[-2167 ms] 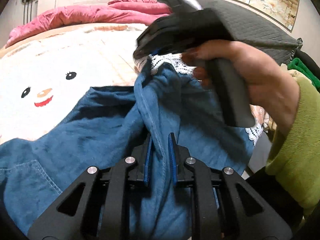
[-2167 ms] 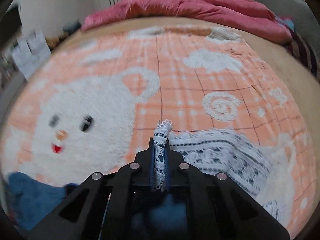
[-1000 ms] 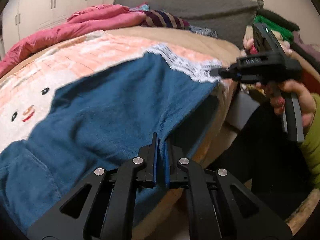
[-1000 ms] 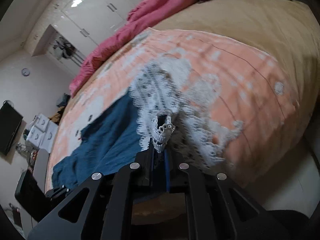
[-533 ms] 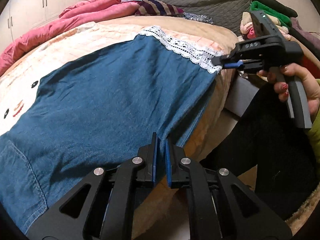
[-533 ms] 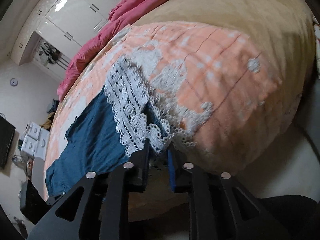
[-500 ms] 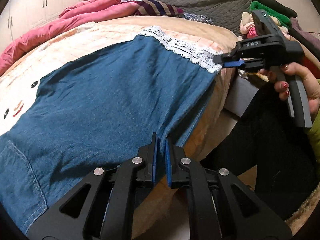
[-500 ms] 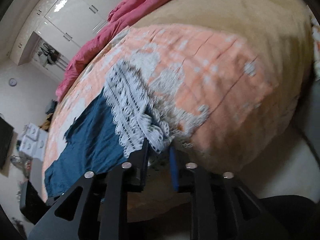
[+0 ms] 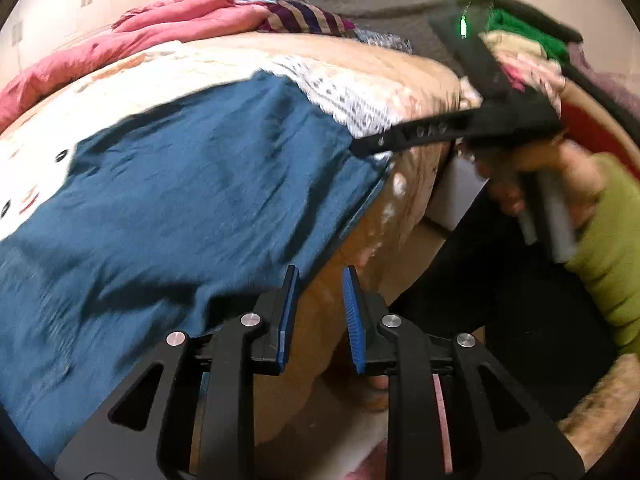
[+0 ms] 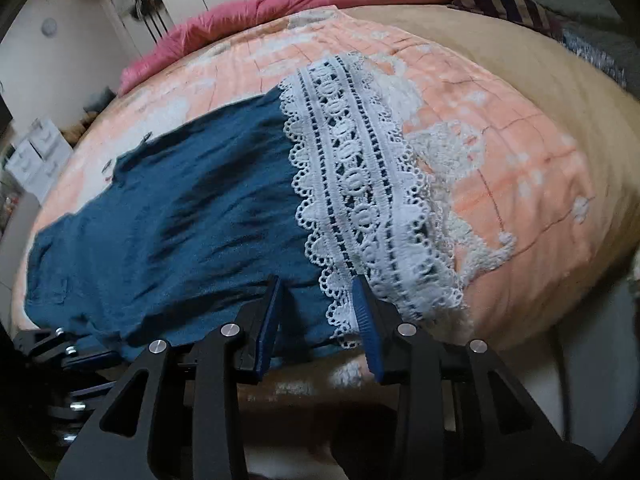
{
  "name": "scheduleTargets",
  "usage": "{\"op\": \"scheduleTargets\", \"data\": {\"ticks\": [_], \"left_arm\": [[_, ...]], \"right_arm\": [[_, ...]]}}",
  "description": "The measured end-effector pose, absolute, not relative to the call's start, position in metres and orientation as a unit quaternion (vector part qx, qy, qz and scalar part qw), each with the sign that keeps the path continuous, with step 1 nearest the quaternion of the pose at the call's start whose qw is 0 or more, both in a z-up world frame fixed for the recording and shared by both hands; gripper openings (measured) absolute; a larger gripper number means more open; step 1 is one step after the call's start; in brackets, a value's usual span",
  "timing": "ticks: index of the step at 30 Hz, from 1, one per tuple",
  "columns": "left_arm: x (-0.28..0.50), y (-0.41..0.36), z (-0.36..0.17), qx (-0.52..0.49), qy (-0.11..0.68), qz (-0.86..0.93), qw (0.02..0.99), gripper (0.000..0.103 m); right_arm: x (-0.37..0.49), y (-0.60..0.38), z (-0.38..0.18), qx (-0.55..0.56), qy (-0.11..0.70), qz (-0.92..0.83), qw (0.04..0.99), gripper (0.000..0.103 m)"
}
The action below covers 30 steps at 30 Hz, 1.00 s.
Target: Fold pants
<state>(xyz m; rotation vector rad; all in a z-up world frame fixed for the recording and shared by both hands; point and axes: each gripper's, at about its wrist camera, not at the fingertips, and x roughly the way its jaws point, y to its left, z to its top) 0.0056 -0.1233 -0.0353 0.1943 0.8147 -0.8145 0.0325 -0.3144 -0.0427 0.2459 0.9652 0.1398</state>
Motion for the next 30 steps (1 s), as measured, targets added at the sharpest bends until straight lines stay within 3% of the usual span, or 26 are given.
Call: {"op": "scheduleTargets", "data": {"ticks": [2, 6, 12, 18, 20, 21, 22, 23, 24, 26, 28, 30], "left_arm": [[-0.002, -0.101, -0.022, 0.059, 0.373, -0.371, 0.848, 0.034], [-0.012, -0.032, 0.012, 0.025, 0.348, -0.256, 0.902, 0.046], [-0.006, 0.067, 0.016, -0.050, 0.380, -0.074, 0.921, 0.051], [0.013, 0.105, -0.009, -0.112, 0.414, -0.020, 0.903, 0.051], [0.022, 0.103, -0.012, -0.120, 0.418, -0.021, 0.900, 0.051], [0.027, 0.101, -0.013, -0.117, 0.418, -0.020, 0.901, 0.051], [0.029, 0.101, -0.014, -0.116, 0.417, -0.016, 0.901, 0.048], [0.031, 0.103, -0.016, -0.116, 0.418, -0.011, 0.901, 0.034], [0.034, 0.105, -0.017, -0.117, 0.420, -0.003, 0.900, 0.030], [0.038, 0.105, -0.017, -0.120, 0.421, -0.004, 0.899, 0.024], [0.037, 0.105, -0.012, -0.108, 0.417, -0.003, 0.903, 0.019], [0.032, 0.106, -0.007, -0.096, 0.414, 0.000, 0.905, 0.015]], "right_arm": [[0.029, -0.316, -0.035, 0.113, 0.455, 0.076, 0.880, 0.036], [0.009, -0.286, -0.007, 0.037, 0.397, 0.150, 0.905, 0.044], [-0.021, -0.213, -0.004, -0.106, 0.371, 0.274, 0.881, 0.045], [-0.027, -0.177, -0.023, -0.212, 0.374, 0.298, 0.852, 0.044], [-0.035, -0.165, -0.029, -0.235, 0.379, 0.306, 0.841, 0.041], [-0.034, -0.158, -0.032, -0.242, 0.381, 0.313, 0.836, 0.033], [-0.034, -0.151, -0.035, -0.250, 0.379, 0.318, 0.832, 0.027], [-0.034, -0.147, -0.037, -0.252, 0.378, 0.321, 0.831, 0.027], [-0.032, -0.142, -0.040, -0.255, 0.380, 0.326, 0.827, 0.027], [-0.027, -0.137, -0.046, -0.267, 0.382, 0.316, 0.827, 0.024], [-0.020, -0.137, -0.050, -0.261, 0.392, 0.311, 0.826, 0.007], [-0.017, -0.147, -0.042, -0.223, 0.400, 0.331, 0.825, 0.004]]}}
